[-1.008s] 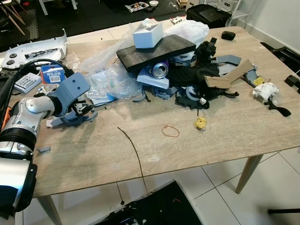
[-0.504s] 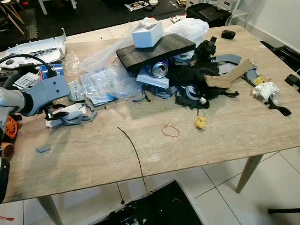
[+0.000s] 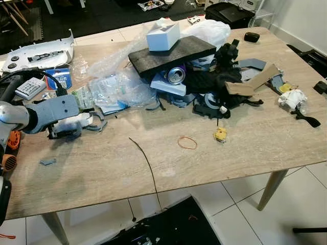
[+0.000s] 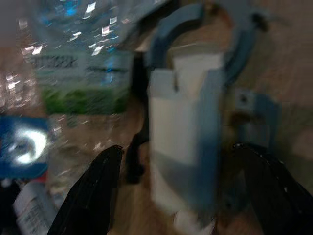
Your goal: Picking trash to rubbish bin
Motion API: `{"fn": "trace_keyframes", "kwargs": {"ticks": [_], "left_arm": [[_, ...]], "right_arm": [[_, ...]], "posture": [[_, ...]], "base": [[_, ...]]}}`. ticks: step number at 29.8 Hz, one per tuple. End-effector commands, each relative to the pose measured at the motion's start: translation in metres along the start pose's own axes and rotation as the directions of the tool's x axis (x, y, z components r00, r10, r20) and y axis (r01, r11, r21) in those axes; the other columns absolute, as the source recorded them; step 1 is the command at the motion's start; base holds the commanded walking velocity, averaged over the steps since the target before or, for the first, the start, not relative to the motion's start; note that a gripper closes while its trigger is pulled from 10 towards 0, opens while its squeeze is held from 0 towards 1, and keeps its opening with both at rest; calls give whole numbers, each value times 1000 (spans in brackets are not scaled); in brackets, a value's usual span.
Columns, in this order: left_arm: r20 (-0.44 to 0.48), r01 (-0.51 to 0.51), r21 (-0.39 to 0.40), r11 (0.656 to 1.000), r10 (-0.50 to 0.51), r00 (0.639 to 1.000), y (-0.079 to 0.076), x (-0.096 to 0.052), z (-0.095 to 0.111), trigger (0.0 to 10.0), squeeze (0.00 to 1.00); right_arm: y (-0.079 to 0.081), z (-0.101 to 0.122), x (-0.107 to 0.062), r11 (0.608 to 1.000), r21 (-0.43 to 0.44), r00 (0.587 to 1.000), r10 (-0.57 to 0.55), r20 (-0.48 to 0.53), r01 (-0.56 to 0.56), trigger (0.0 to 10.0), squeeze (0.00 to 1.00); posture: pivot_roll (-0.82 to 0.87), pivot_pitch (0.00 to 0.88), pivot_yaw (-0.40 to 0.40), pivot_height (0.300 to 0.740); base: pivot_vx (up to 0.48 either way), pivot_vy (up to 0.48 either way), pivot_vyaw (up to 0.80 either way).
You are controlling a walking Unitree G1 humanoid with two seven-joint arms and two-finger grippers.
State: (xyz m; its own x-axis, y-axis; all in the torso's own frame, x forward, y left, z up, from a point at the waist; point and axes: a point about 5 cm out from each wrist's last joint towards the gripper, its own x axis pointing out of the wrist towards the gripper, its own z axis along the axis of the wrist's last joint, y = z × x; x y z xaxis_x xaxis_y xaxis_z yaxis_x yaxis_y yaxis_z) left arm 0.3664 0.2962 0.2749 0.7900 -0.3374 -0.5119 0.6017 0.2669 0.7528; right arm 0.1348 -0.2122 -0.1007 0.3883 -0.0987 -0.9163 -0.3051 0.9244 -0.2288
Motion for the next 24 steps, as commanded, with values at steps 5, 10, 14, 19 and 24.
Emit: {"fn": "trace_keyframes", "kwargs": {"ticks": [5,10,14,19,24], "left_arm": [[15,130,-14,991,-130,991,-26,18,-3,1333,0],[33,170,-9,985,-169,985,-31,22,0,0,0],[41,181,-7,984,-180,983,-32,23,1,0,0],[98,176,-21,984,-173,980,-31,25,8,0,0],[196,160,-65,985,-144,970,-27,25,17,0,0]], "right_arm": [[40,-23,-3,992,-19,989,121,-88,-123,10000,0],[40,-23,-3,992,-17,989,120,-88,-122,10000,0],[40,-23,-3,993,-17,989,118,-88,-120,10000,0],[39,-22,-2,993,-19,990,114,-85,-116,10000,0],[38,-20,-2,993,-21,991,111,-80,-113,10000,0]], "posture": [[-104,367,127,740],[-104,366,129,740],[-104,361,129,740],[-104,350,128,740],[-105,338,128,740]], "base": [[0,0,0],[0,0,0],[0,0,0],[0,0,0],[0,0,0]]}}
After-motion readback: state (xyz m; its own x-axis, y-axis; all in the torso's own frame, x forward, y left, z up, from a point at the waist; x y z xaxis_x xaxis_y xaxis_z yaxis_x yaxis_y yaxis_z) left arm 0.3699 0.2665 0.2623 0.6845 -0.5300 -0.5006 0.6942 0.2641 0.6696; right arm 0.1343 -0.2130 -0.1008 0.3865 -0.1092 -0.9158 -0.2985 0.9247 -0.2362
